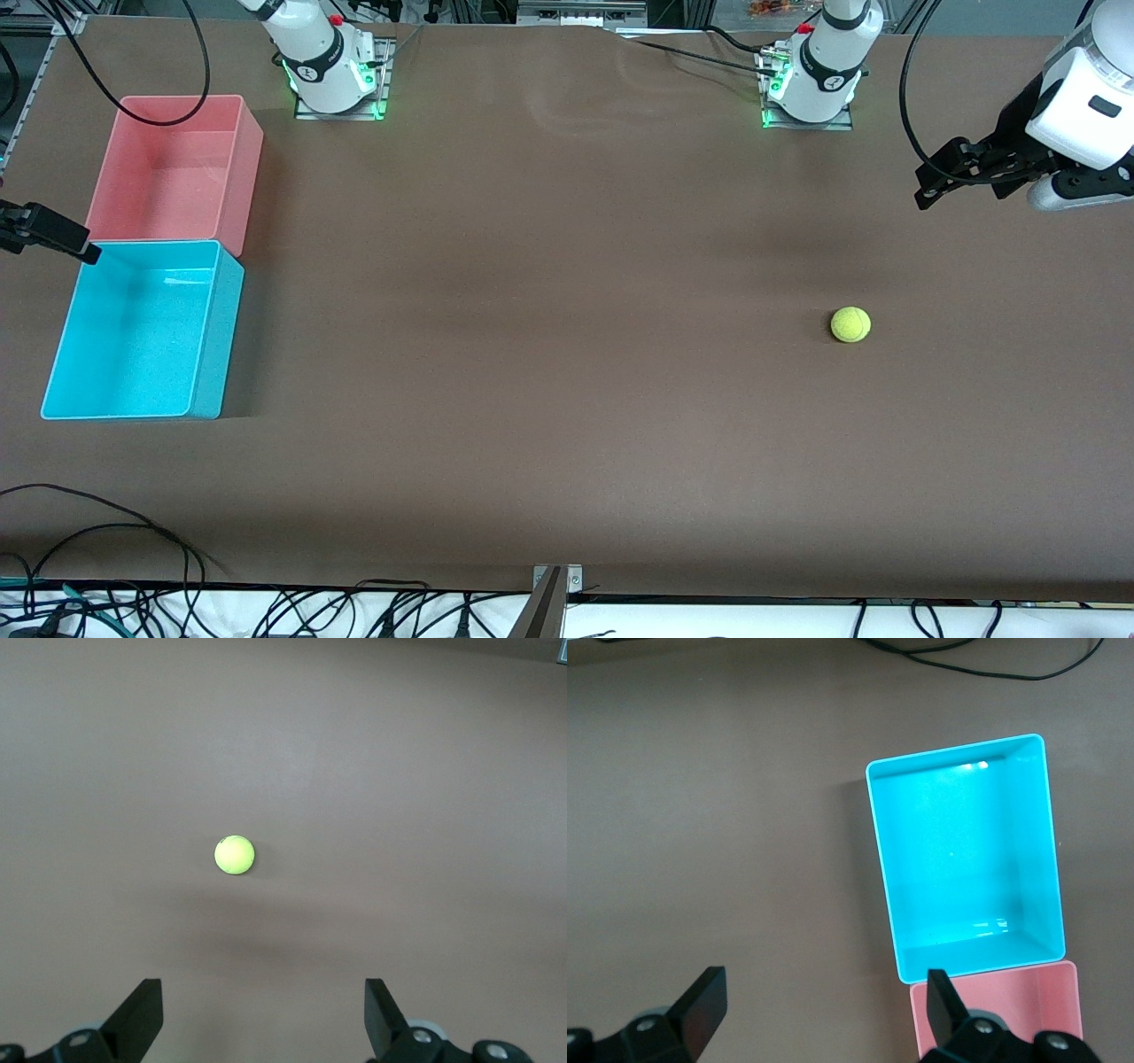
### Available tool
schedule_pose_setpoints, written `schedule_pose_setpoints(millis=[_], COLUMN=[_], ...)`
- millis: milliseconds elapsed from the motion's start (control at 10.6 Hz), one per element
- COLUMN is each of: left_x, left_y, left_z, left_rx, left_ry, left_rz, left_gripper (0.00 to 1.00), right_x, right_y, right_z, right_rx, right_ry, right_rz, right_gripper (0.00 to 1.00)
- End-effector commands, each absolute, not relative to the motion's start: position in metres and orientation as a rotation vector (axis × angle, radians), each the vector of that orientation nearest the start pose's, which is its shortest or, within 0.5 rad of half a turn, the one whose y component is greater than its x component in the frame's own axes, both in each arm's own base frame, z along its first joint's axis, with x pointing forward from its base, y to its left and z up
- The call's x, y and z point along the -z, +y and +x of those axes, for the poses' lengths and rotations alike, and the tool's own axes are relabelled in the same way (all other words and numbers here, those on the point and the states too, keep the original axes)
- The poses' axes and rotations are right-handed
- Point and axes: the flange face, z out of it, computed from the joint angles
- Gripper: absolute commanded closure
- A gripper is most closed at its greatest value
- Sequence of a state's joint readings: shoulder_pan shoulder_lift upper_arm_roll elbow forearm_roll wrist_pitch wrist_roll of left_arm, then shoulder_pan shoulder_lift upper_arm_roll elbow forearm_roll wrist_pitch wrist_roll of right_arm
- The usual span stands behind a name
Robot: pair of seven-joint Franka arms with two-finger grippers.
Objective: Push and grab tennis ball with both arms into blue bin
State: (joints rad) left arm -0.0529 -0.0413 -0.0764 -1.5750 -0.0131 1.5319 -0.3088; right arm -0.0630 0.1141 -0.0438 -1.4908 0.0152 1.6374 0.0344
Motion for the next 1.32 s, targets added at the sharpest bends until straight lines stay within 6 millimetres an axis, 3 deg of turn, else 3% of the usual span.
schedule_pose_setpoints(millis=[0,472,1227], left_x=[-0.644,-0.629,-0.636], left_y=[-0.067,-0.074,-0.064], left_z=[0.538,0.537,0.535], left_rx=[-0.001,-0.092,-0.090], left_ry=[-0.311,-0.250,-0.164], left_rz=[-3.143,-3.046,-3.079], left_gripper=[0.00,0.00,0.00], right_x=[-0.608,-0.608,-0.607], right_y=[-0.060,-0.061,-0.061], right_z=[0.591,0.591,0.591], right_rx=[0.048,0.048,0.046], right_ry=[0.236,0.238,0.240], right_rz=[-3.130,-3.130,-3.129], right_gripper=[0.00,0.00,0.00])
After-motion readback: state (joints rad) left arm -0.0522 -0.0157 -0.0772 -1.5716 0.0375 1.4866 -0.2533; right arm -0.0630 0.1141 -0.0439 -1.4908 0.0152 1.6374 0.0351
